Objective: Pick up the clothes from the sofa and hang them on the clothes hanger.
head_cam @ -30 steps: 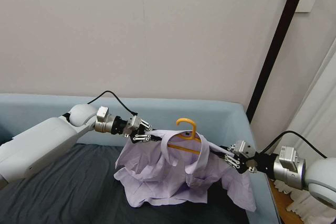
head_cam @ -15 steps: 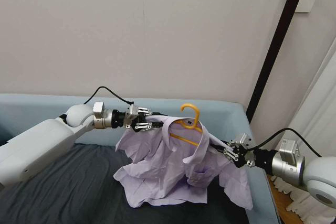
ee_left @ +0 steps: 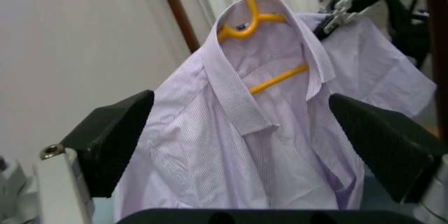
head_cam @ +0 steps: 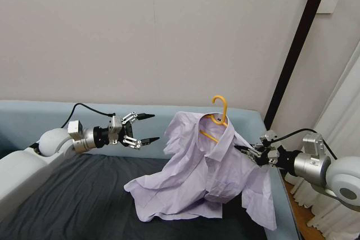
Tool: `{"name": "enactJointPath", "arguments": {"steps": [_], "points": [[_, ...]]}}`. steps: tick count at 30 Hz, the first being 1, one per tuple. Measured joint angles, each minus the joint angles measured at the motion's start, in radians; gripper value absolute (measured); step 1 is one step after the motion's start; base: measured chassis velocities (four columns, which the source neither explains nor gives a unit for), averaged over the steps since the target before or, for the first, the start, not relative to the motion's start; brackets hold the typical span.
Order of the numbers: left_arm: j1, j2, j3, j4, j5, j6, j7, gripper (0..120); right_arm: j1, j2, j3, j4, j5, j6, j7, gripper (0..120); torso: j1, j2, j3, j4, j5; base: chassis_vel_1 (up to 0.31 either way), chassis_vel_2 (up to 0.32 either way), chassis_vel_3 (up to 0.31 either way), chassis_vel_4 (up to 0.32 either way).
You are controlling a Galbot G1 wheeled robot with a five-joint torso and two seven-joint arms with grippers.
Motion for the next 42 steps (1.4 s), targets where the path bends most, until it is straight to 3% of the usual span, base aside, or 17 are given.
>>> {"name": "enactJointPath", "arguments": {"steps": [3, 4, 9, 20, 28, 42], "points": [[0.07, -0.017, -0.011, -0.103, -0.019, 0.026, -0.214, 100, 0.027, 0.008, 0.006, 0.013, 0.05, -0.014, 0.031, 6, 0.0, 0.0, 0.0, -0.0003, 0.0004, 0.0, 0.0, 0.0, 0.0], [0.07, -0.017, -0.011, -0.103, -0.019, 0.026, -0.214, 100, 0.027, 0.008, 0.006, 0.013, 0.05, -0.014, 0.031, 6, 0.0, 0.0, 0.0, -0.0003, 0.0004, 0.0, 0.0, 0.0, 0.0], [0.128, -0.083, 0.004, -0.244, -0.035, 0.062, -0.49, 100, 0.032, 0.001, 0.033, 0.067, 0.144, -0.042, 0.102, 6, 0.0, 0.0, 0.0, -0.0007, 0.0005, 0.0, 0.0, 0.0, 0.0], [0.123, -0.185, 0.069, -0.299, 0.004, 0.148, -0.756, 100, 0.027, 0.004, 0.079, 0.138, 0.205, -0.041, 0.189, 6, 0.0, 0.0, 0.0, -0.0001, 0.0004, 0.0, 0.0, 0.0, 0.0], [0.076, -0.239, 0.133, -0.287, -0.012, 0.171, -0.797, 93, 0.028, 0.003, 0.085, 0.166, 0.211, -0.032, 0.202, 6, 0.0, 0.0, 0.0, -0.0004, 0.0005, 0.0, 0.0, 0.0, 0.0], [0.035, -0.284, 0.156, -0.261, -0.035, 0.179, -0.823, 41, 0.086, 0.002, 0.067, 0.167, 0.254, -0.027, 0.208, 6, 0.0, 0.0, 0.0, -0.0003, 0.0004, 0.0, 0.0, 0.0, 0.0]]}}
